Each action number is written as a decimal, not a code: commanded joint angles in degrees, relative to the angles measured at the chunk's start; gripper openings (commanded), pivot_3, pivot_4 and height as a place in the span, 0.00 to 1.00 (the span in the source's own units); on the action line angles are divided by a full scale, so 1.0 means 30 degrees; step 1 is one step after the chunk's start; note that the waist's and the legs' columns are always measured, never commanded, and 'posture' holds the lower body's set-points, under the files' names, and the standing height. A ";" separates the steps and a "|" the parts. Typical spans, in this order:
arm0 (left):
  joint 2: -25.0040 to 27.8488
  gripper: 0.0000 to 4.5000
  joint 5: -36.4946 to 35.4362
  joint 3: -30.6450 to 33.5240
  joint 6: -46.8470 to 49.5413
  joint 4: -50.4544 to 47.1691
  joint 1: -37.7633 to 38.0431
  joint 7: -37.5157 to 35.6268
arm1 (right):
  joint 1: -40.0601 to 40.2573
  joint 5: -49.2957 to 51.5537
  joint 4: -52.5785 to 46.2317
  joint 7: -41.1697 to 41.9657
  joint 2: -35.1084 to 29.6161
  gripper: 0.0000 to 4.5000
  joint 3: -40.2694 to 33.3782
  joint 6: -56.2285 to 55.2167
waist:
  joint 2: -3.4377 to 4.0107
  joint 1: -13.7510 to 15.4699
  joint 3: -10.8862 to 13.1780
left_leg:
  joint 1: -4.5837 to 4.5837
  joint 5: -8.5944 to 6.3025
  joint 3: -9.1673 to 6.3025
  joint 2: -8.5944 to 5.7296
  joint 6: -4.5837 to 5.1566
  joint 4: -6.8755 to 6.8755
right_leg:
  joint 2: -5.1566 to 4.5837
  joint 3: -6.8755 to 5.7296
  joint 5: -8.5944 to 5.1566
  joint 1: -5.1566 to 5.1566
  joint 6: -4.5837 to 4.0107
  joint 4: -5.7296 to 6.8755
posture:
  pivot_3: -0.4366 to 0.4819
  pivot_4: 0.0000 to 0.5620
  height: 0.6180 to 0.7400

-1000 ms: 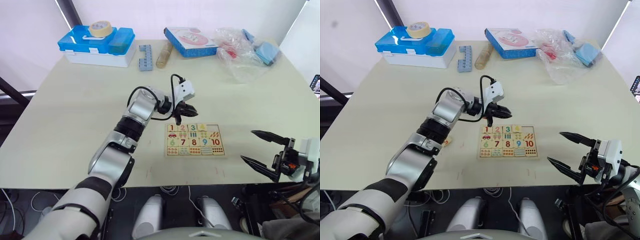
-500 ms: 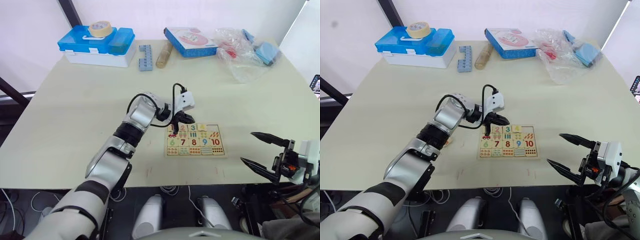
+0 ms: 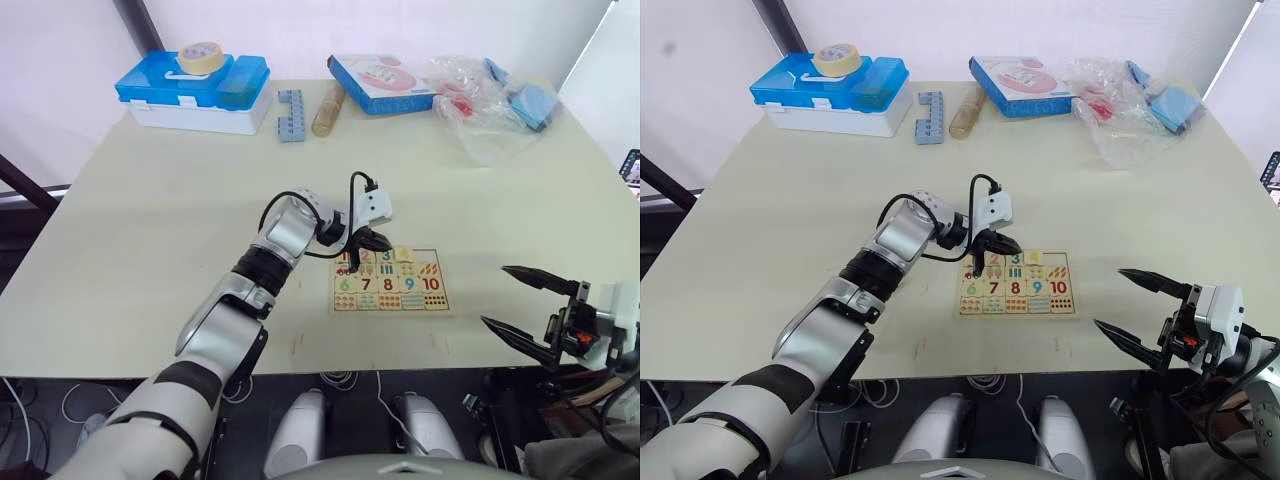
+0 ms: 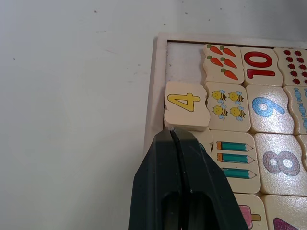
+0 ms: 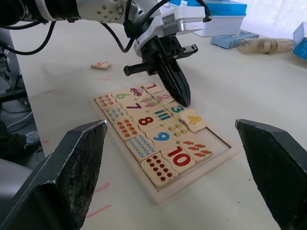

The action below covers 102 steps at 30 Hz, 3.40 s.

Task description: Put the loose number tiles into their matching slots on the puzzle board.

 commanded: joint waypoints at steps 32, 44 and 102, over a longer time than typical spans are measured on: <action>-0.0734 0.01 0.0155 0.0237 -0.0636 0.0245 -0.0654 -0.0145 | 0.0343 0.0281 -0.0967 -0.0389 -0.0092 1.00 -0.0475 -0.0270 | -0.0001 -0.0002 0.0000 | 0.0000 0.0000 -0.0001 0.0000 0.0000 -0.0001 | 0.0000 -0.0001 0.0000 0.0002 0.0000 -0.0001 | 0.48 0.27 1.00; 0.2889 0.01 -0.4799 0.5836 0.6908 -1.0678 0.4034 0.1424 | -0.1080 0.0742 -0.0946 -0.2001 0.0098 1.00 0.0146 0.1019 | 0.0020 -0.0092 -0.0013 | 0.0031 0.0000 -0.0027 0.0029 -0.0002 -0.0015 | 0.0003 0.0016 -0.0001 0.0002 -0.0007 0.0016 | 0.48 0.27 1.00; 1.0339 0.98 -0.9060 1.1075 0.2125 -1.3671 1.7589 0.4158 | -0.0422 0.1870 -0.1364 0.0939 -0.0477 1.00 -0.0836 0.2017 | 0.0037 0.0347 -0.0077 | 0.0198 -0.0006 -0.0104 0.0061 -0.0016 -0.0229 | -0.0093 -0.0108 -0.0170 0.0152 -0.0187 -0.0085 | 0.48 0.27 1.00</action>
